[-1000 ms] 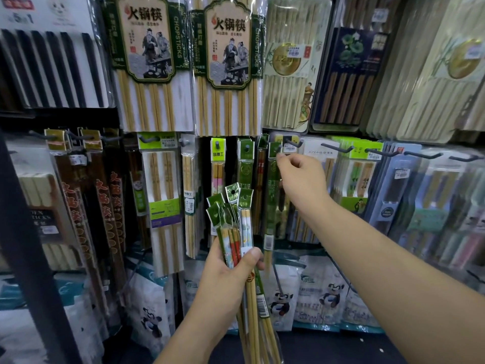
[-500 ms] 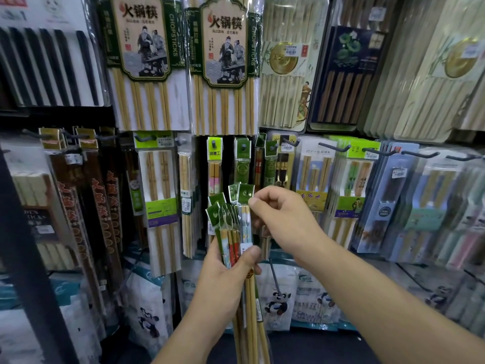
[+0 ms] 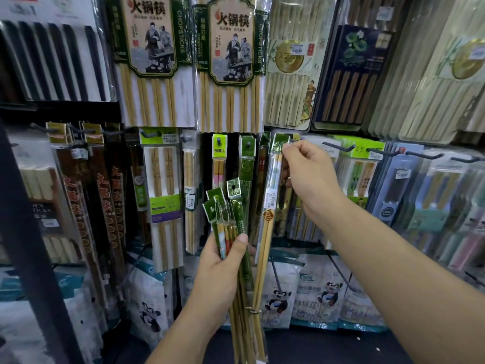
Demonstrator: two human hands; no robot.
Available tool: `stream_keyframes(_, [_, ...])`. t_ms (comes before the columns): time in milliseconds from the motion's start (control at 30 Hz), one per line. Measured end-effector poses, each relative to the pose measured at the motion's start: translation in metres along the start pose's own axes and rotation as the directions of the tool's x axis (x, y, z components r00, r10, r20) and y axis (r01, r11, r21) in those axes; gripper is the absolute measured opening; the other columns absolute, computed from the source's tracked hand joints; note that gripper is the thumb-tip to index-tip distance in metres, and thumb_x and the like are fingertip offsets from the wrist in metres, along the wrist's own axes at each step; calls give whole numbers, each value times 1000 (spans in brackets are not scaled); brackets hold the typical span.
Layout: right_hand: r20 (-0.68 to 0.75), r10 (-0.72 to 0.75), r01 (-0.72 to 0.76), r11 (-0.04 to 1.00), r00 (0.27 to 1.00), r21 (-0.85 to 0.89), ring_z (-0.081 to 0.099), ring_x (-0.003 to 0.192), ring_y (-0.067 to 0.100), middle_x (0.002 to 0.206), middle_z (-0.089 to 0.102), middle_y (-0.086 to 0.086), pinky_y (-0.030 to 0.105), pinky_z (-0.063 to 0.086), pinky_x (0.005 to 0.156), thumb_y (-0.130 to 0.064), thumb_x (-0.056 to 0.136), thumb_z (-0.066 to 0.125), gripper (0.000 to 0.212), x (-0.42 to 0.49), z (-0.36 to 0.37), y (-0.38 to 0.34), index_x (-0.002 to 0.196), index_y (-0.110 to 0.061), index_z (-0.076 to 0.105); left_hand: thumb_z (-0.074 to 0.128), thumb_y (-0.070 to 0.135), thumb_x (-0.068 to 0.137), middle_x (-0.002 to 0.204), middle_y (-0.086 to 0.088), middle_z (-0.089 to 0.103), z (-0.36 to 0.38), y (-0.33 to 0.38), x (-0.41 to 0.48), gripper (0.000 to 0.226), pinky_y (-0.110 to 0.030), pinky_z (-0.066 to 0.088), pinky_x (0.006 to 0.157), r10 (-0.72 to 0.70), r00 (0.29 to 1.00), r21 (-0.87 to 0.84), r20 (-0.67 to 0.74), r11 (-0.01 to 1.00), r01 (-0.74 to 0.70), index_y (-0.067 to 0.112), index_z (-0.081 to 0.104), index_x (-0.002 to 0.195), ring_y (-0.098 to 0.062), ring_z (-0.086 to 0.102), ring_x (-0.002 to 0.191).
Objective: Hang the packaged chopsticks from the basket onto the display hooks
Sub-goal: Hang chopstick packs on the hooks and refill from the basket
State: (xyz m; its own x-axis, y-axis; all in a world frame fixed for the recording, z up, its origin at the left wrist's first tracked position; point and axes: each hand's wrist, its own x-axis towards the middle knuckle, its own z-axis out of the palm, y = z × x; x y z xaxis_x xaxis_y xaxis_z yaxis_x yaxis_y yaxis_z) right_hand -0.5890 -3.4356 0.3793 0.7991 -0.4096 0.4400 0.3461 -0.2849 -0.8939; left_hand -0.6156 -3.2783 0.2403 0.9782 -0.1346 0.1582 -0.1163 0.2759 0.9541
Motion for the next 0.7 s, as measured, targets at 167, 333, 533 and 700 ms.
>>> stream_keyframes(167, [-67, -14, 12, 1000, 998, -19, 38, 61, 17, 70, 42, 7, 20, 39, 59, -25, 101, 56, 36, 4, 4, 7, 86, 8, 56, 61, 30, 101, 81, -4, 74, -2, -2, 3, 23, -13, 53, 62, 62, 998, 46, -1, 997, -62, 7, 64, 102, -14, 72, 73])
stream_keyframes(333, [-98, -21, 10, 994, 995, -109, 49, 60, 18, 64, 52, 3, 33, 52, 73, -27, 101, 57, 33, 5, 6, 14, 75, -6, 57, 61, 29, 102, 85, -4, 74, -3, -1, 1, 11, -31, 50, 77, 99, 995, 87, 15, 991, -100, 20, 67, 97, -17, 73, 77])
stream_keyframes(533, [-83, -10, 1, 995, 996, -102, 49, 56, 9, 66, 55, -3, 28, 43, 58, -36, 100, 58, 27, -19, 5, 20, 80, -16, 56, 63, 31, 100, 82, -2, 76, -3, -1, 1, 17, -37, 53, 79, 93, 995, 96, 25, 991, -95, 33, 70, 84, -19, 75, 79])
stream_keyframes(700, [295, 30, 77, 936, 955, -345, 60, 61, 5, 78, 69, 7, 28, 55, 66, -46, 95, 65, 27, -49, 14, 26, 86, -20, 70, 64, 24, 101, 88, -3, 78, 0, -3, 2, 7, -29, 56, 69, 95, 995, 56, 34, 994, -96, 17, 66, 101, -20, 76, 77])
